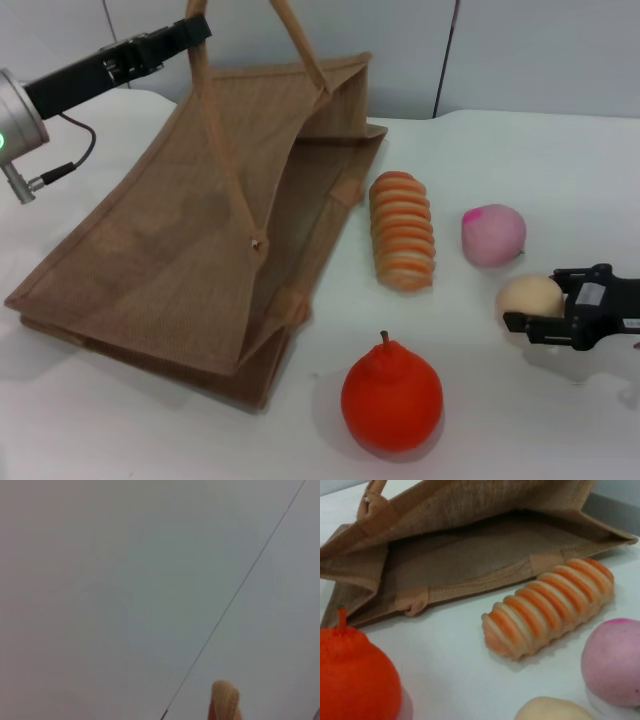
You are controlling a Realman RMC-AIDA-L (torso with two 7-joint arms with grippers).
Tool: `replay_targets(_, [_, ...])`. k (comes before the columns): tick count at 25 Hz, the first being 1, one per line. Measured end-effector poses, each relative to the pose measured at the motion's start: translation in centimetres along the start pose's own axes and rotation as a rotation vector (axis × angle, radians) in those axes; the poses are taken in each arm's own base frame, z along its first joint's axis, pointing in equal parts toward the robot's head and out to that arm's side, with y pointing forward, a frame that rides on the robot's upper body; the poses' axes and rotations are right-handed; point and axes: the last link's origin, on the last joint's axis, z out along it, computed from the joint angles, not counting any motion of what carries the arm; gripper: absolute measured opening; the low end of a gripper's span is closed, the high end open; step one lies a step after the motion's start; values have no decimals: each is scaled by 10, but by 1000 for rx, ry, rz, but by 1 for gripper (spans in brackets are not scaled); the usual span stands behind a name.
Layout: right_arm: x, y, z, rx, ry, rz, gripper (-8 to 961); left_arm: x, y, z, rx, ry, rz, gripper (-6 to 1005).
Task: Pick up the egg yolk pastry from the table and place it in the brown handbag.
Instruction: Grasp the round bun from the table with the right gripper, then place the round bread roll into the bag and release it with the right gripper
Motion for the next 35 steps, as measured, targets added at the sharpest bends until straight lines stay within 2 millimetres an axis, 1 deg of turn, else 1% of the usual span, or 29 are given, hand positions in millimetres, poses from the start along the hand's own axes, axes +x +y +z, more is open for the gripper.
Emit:
replay_targets(7, [-6, -5, -4, 36, -69, -18, 609, 2, 3, 0, -24, -5, 12, 122])
replay_targets(10, [-16, -7, -3, 48, -108, -35, 607, 2, 4, 2, -34, -11, 16, 121])
replay_targets(15, [-41, -8, 6, 40, -197, -85, 604, 4, 9, 2, -69, -13, 19, 121])
replay_targets(18, [-57, -2, 17, 2, -235, -106, 602, 6, 16, 3, -112, -8, 26, 121])
replay_targets(23, [-83, 17, 46, -89, -285, -185, 600, 8, 25, 4, -176, -8, 28, 121])
replay_targets(28, [-104, 28, 69, -121, -290, -217, 596, 10, 34, 5, -234, 4, 28, 122])
replay_targets(32, [-117, 38, 91, -126, -271, -259, 593, 11, 39, 5, -271, 11, 27, 122])
replay_targets(35, [-125, 44, 102, -120, -253, -286, 592, 13, 45, 5, -315, 16, 22, 122])
